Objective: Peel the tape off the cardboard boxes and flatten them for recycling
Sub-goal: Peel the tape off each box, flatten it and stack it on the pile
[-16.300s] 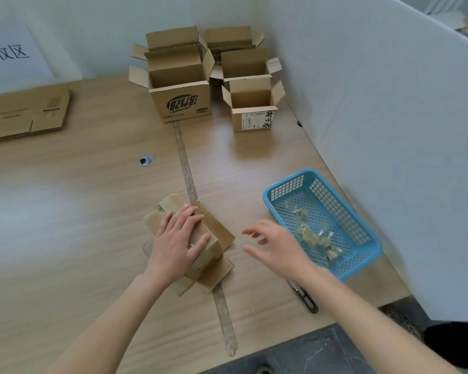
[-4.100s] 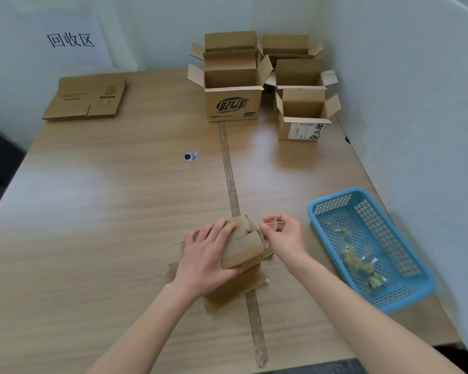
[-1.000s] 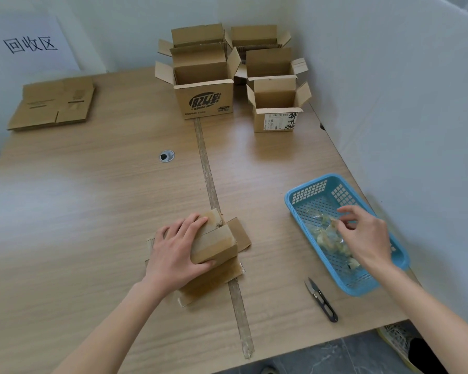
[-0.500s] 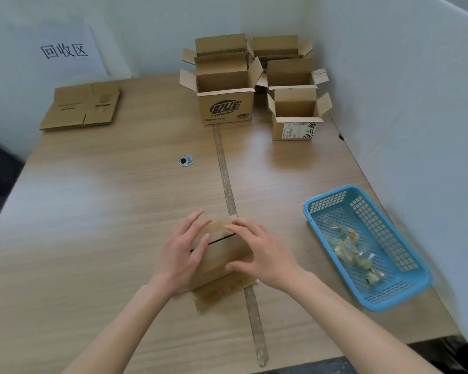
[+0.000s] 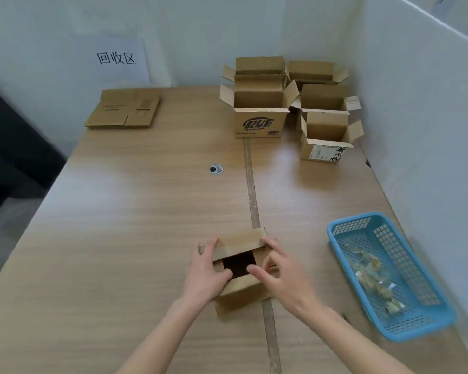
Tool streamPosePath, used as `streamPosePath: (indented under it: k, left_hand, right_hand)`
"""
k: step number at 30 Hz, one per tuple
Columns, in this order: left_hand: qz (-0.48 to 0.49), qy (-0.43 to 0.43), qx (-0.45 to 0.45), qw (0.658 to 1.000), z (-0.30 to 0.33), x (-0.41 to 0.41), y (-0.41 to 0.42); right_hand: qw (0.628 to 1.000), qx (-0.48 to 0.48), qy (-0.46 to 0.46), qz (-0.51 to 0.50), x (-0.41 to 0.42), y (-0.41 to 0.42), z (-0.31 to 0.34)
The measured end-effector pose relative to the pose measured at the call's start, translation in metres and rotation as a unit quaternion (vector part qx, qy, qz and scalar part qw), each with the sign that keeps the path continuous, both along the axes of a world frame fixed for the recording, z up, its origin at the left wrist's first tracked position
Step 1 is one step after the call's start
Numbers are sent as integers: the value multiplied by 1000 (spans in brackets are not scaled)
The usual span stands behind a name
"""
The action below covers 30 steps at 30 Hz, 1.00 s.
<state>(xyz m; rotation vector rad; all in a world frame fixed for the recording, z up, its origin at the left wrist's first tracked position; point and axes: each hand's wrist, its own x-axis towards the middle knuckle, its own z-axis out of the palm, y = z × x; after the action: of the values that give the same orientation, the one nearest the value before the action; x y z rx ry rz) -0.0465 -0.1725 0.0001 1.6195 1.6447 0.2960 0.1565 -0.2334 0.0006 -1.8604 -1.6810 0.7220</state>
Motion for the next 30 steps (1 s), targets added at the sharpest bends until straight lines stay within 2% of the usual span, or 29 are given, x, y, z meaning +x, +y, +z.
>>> streamPosePath:
  k: [2,4,6,8,9,11,13,17,19,21,23,25,28,30]
  left_hand:
    - [12,-50,-2,999,-1,3,-6]
    - [71,-126,-11,989,2,0,-8]
    - [181,-194,-13,964,6,-11,-6]
    - [212,-193,19,958,7,-26,-5]
    - [178,-178,24,967,8,-31,-5]
    - [101,-168,3,981,12,-32,-5]
    - [96,-188,-24,977,17,-29,-4]
    - [88,-176,-42,979,21,-27,-5]
    - [43,-135,42,989,26,-21,-6]
    - [-10,-121,158,980,38,-16,-1]
    - [-85,-137,263,951,48,-17,5]
    - [-155,-109,359,914,52,-24,11]
    - [-240,-14,403,883,43,-42,6]
    - [-322,39,339,883,24,-52,-9]
  right_hand:
    - [992,2,-84,-94,-9,18,11]
    - [983,-49,-138,-112,-16,31,19]
    - [983,-71,-132,-106,-12,37,25]
    - [986,-78,-49,-141,2,40,33]
    - [985,-77,-12,-154,8,43,36]
    - [987,-86,-4,-137,20,47,43]
    - [985,-133,22,-107,30,49,48]
    - [948,-217,181,-146,45,48,49]
    - [922,-201,259,-206,46,48,48]
    - [907,-129,299,-268,44,49,55]
    - [899,-38,298,-319,44,51,64]
    - [890,-10,334,-310,50,51,66]
    - [886,-91,400,-215,58,36,55]
    - [910,-171,343,-161,55,16,34]
